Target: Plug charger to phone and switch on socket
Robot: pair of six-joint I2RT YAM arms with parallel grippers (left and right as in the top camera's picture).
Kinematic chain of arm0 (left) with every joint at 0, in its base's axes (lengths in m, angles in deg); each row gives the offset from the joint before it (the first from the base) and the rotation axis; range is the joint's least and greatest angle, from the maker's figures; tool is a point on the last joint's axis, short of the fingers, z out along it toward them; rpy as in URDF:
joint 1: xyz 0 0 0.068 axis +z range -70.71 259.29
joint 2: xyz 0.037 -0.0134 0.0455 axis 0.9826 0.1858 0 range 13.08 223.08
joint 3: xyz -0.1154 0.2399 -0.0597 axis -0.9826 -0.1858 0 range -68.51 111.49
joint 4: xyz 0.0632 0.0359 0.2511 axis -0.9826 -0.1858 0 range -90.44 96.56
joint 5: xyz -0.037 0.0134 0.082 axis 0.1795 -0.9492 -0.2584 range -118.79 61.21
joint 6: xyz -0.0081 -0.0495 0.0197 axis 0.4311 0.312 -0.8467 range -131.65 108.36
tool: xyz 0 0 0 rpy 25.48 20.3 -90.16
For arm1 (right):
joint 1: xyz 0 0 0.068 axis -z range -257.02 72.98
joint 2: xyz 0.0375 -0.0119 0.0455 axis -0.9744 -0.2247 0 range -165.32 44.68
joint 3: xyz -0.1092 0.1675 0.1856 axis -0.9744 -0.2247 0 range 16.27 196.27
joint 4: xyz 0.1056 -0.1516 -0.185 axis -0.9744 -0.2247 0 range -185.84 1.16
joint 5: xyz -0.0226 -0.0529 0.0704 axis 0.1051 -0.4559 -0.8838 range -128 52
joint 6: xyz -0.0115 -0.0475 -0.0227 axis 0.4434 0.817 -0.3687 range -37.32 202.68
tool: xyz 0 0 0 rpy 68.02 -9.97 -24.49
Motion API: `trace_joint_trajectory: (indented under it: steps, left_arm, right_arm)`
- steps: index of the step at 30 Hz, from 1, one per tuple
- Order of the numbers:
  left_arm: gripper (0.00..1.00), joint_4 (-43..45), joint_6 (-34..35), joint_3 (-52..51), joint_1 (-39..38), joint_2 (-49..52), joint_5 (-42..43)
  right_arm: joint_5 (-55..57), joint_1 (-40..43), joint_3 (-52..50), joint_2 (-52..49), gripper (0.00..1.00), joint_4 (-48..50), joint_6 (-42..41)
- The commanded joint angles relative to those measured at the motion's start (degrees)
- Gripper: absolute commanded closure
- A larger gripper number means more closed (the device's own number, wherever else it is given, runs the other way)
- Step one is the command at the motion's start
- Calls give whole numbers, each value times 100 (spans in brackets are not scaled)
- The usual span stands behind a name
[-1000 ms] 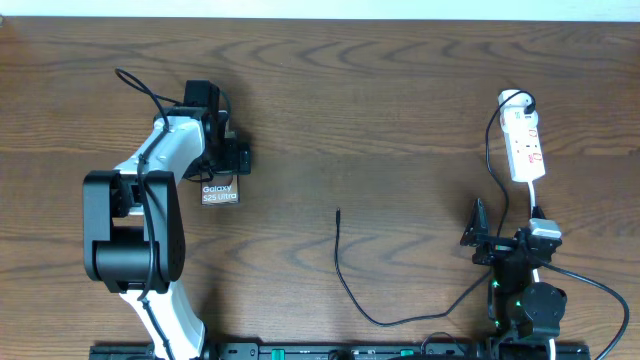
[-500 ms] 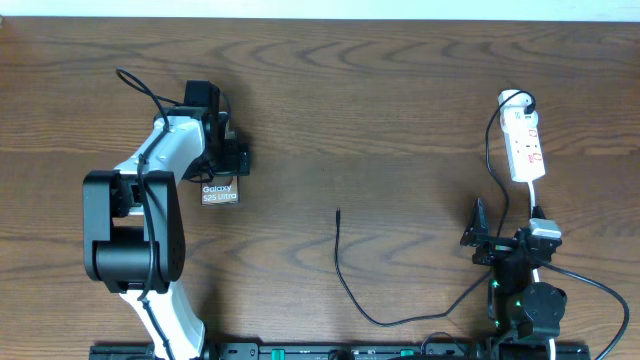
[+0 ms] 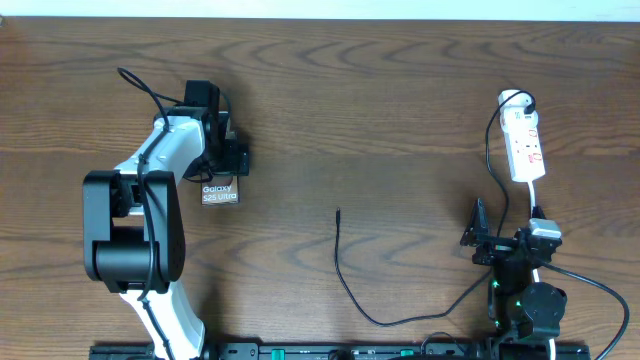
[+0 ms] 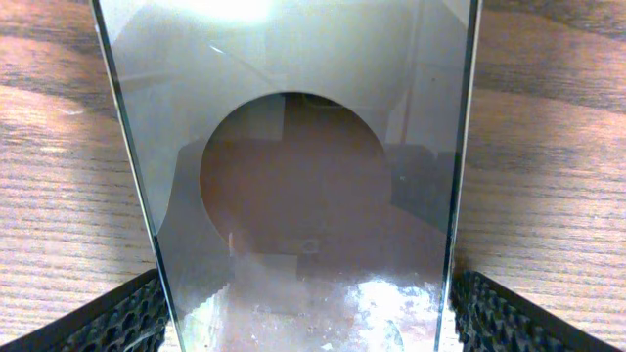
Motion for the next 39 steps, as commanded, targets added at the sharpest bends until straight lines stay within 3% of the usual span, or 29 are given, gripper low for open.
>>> trace_joint_trajectory:
  steps: [1,27,39]
  left_arm:
    - [8,-24,-162,11,31,212,-120]
    - [18,-26,-160,11,31,212,-120]
    - [28,-26,-162,11,31,212,-120]
  right_arm:
    - [48,-31,-7,31,1,-22,39]
    - [48,-31,-7,31,1,-22,39]
    - [48,-31,-7,31,1,-22,39]
